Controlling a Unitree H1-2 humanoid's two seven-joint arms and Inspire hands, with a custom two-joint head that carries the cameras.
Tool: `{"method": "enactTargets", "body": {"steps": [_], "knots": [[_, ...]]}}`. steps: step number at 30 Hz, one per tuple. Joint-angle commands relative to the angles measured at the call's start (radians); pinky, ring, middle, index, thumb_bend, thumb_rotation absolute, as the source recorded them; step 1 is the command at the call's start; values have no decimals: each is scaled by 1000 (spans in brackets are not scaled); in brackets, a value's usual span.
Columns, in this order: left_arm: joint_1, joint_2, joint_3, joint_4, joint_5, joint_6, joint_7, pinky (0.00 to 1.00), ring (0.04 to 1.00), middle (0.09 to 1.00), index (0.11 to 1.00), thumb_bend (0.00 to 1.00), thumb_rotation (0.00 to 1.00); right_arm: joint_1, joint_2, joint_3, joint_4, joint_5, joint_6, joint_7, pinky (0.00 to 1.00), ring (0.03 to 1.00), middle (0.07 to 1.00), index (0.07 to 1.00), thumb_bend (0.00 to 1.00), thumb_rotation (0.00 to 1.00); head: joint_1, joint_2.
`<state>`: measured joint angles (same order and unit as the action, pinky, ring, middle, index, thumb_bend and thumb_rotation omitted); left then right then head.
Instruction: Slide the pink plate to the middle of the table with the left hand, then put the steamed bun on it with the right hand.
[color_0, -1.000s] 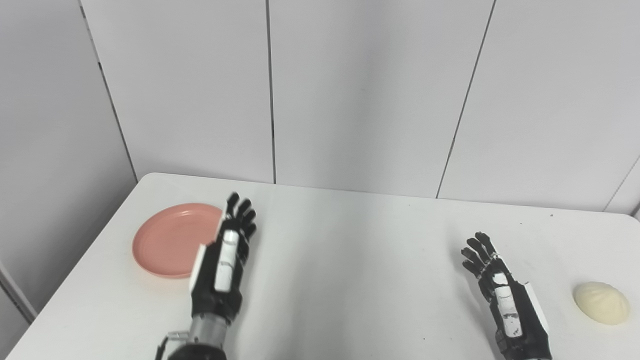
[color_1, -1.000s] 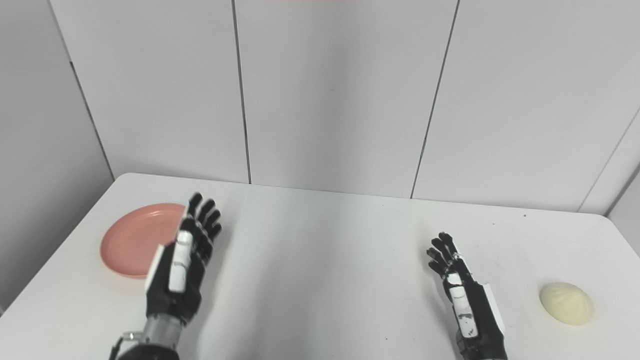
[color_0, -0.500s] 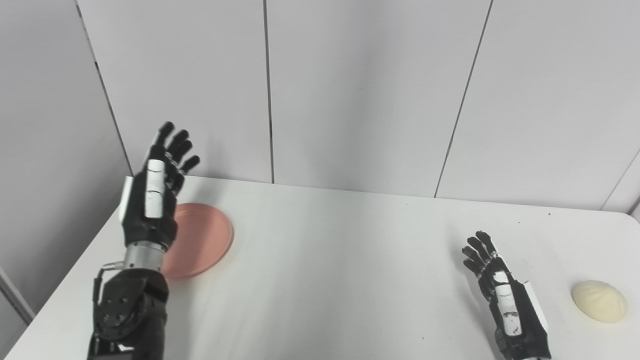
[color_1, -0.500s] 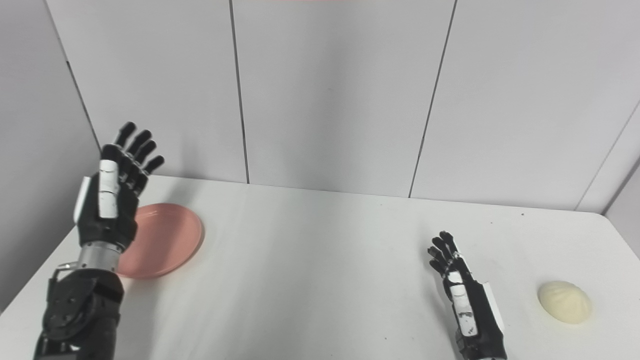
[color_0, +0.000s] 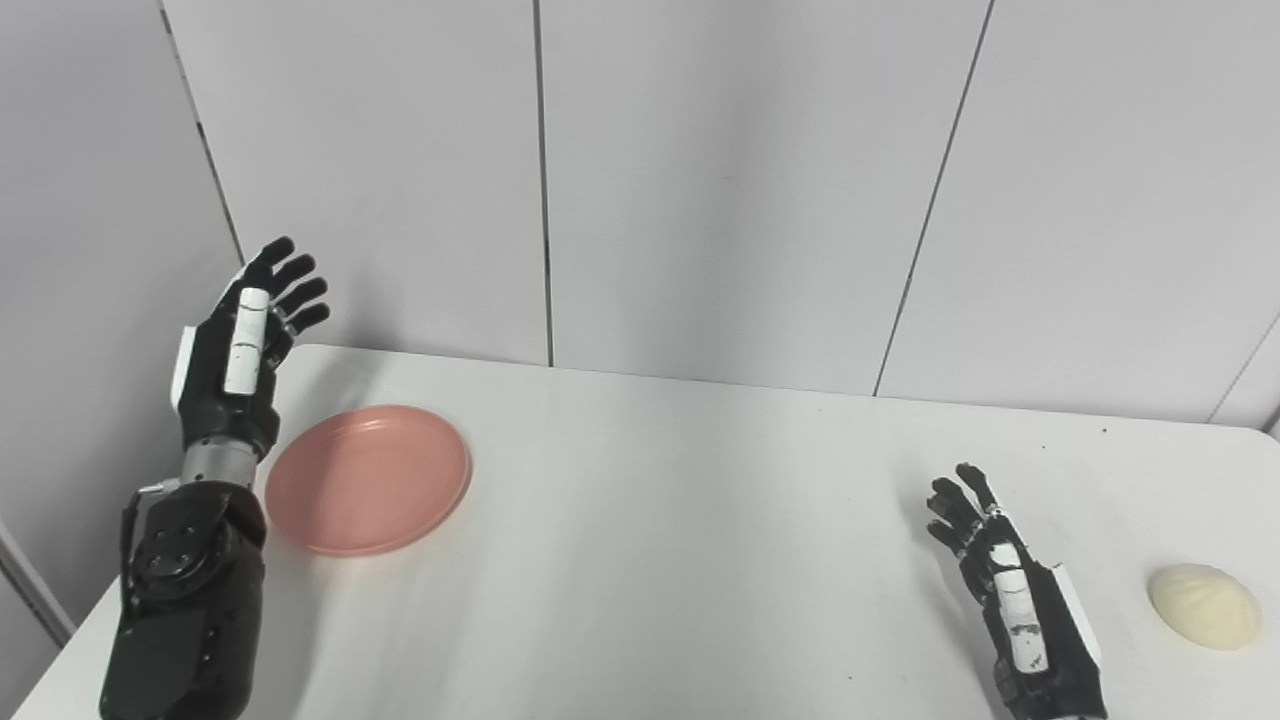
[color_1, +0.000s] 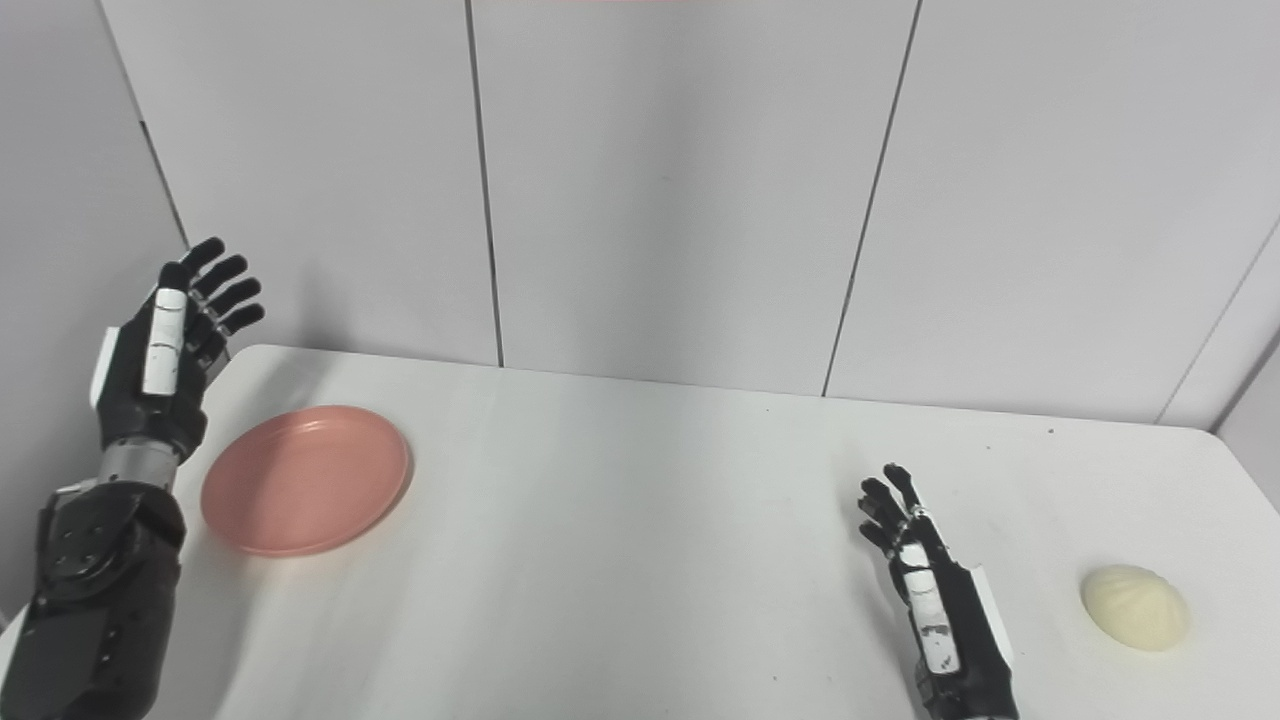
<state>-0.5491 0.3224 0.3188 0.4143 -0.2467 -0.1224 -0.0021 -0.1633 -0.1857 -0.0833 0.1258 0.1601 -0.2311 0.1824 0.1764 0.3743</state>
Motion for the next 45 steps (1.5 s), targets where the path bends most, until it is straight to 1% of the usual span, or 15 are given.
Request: {"method": "enactTargets", "body": {"steps": [1, 4, 6, 8, 11, 14, 16, 19, 22, 24, 27, 30, 32, 40, 45], "knots": [[-76, 58, 7, 59, 15, -105, -15, 718, 773, 791, 801, 866, 815, 45, 5, 1, 54, 10, -18, 7, 911, 910, 906, 948, 772, 973, 1, 0], [-101, 80, 12, 176, 15, -184, -19, 708, 768, 780, 817, 846, 824, 45, 4, 1, 55, 10, -20, 7, 903, 907, 902, 949, 775, 976, 1, 3], [-115, 99, 12, 270, 19, -240, -22, 718, 774, 787, 843, 886, 828, 47, 4, 2, 51, 9, -20, 6, 891, 897, 895, 945, 767, 980, 0, 5], [-131, 116, 11, 357, 16, -290, -32, 724, 782, 796, 850, 899, 829, 48, 3, 3, 47, 9, -20, 6, 885, 891, 890, 940, 765, 979, 2, 8], [-151, 134, 15, 455, 5, -341, -47, 715, 783, 796, 849, 900, 831, 50, 0, 3, 45, 11, -21, 9, 886, 891, 891, 940, 767, 979, 3, 11], [-156, 144, 24, 506, 8, -347, -61, 705, 776, 790, 839, 904, 828, 53, -2, 2, 36, 19, -11, 13, 888, 893, 893, 943, 782, 975, 4, 16], [-152, 145, 25, 521, 17, -347, -63, 705, 775, 789, 841, 930, 829, 54, -5, 3, 34, 21, -15, 15, 888, 895, 895, 944, 782, 979, 4, 19], [-139, 141, 26, 534, 21, -347, -64, 728, 785, 793, 843, 916, 826, 56, -10, 4, 27, 17, -10, 14, 879, 891, 890, 936, 793, 980, 6, 26], [-128, 136, 22, 538, 26, -347, -60, 714, 783, 799, 839, 877, 834, 59, -13, 5, 19, 14, -4, 12, 879, 892, 891, 940, 807, 985, 8, 28], [-122, 130, 19, 542, 26, -346, -58, 704, 782, 797, 840, 850, 832, 59, -15, 6, 18, 14, -6, 13, 879, 892, 892, 944, 803, 988, 7, 32], [-113, 121, 6, 550, 51, -347, -35, 678, 772, 775, 841, 845, 837, 60, -15, 8, 13, 12, -5, 11, 871, 889, 890, 942, 795, 988, -1, 30], [-105, 107, -2, 556, 57, -347, -34, 685, 772, 778, 836, 813, 841, 60, -14, 8, 12, 9, -8, 7, 868, 887, 890, 937, 790, 995, -1, 30], [-102, 100, -9, 564, 60, -347, -39, 700, 781, 785, 855, 791, 837, 60, -13, 8, 10, 6, -9, 5, 857, 880, 885, 934, 784, 991, -5, 34], [-89, 72, -52, 589, 85, -341, -36, 695, 771, 768, 843, 850, 824, 66, -12, 10, -7, -10, -10, -2, 844, 877, 881, 935, 801, 997, -10, 47], [-80, 50, -60, 602, 67, -324, -49, 722, 788, 781, 848, 807, 811, 69, -14, 8, -11, -10, -11, 3, 844, 878, 884, 937, 805, 998, -10, 54]]}}
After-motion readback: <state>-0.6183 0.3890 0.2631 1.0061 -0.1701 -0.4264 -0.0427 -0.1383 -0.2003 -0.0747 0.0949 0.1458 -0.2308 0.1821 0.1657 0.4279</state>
